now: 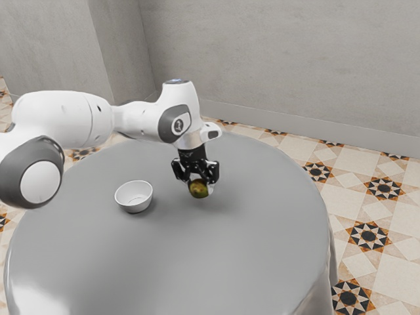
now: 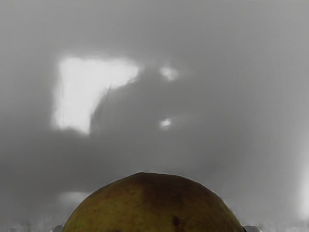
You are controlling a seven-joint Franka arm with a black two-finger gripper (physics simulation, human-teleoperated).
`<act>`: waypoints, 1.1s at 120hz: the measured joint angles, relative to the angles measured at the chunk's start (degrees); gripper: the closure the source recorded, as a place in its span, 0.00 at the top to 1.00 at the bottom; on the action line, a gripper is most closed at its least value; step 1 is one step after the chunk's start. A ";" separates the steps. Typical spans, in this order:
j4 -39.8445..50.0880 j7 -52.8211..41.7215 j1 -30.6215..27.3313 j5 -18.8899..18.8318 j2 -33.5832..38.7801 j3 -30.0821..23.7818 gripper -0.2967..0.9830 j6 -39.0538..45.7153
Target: Place the pear in the bowl.
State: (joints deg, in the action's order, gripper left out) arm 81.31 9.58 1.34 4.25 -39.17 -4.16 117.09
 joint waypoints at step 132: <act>9.91 0.36 -8.83 -1.01 5.36 7.60 0.53 -1.45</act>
State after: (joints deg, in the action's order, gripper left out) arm 91.22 9.94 -7.49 3.24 -33.81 3.44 115.64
